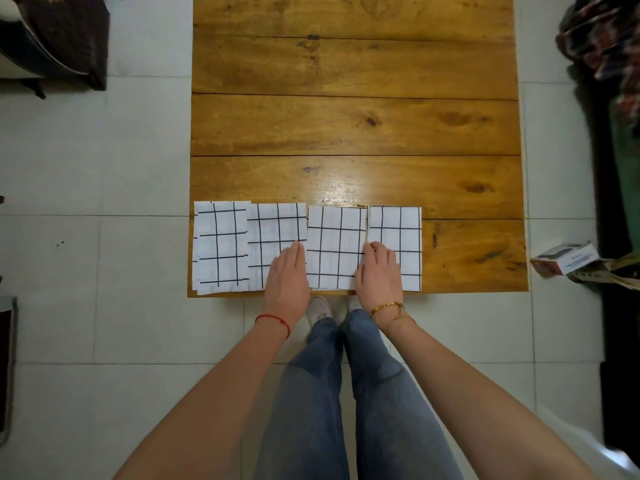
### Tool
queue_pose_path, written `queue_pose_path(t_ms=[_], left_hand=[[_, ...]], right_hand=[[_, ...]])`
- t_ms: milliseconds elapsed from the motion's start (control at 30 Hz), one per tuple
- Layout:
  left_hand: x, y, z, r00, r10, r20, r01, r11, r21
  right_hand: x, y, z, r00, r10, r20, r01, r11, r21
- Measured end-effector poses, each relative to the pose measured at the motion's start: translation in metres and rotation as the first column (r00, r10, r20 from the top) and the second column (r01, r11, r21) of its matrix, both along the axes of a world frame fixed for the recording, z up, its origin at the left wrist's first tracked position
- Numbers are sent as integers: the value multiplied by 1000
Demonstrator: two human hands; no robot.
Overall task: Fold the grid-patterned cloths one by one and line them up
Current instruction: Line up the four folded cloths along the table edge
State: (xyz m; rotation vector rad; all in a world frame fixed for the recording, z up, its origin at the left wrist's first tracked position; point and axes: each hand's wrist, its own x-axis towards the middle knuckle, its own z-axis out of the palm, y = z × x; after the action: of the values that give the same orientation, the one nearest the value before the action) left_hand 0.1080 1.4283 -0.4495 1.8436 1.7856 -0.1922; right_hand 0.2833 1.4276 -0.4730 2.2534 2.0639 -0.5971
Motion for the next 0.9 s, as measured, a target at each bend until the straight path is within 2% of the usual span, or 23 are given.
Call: queue_pose_path(t_ms=[267, 433, 633, 900], left_hand=[[2, 0, 0, 997, -30, -69, 32, 999, 18], [30, -3, 9, 997, -75, -14, 76, 993, 94], [76, -7, 5, 991, -124, 44, 121, 990, 77], [94, -13, -3, 997, -67, 30, 68, 998, -12]], right_hand=[[6, 0, 5, 997, -43, -66, 45, 999, 28], [39, 0, 13, 985, -165, -58, 169, 983, 70], [79, 1, 14, 972, -236, -2, 236, 972, 18], [89, -2, 3, 995, -100, 4, 101, 995, -28]])
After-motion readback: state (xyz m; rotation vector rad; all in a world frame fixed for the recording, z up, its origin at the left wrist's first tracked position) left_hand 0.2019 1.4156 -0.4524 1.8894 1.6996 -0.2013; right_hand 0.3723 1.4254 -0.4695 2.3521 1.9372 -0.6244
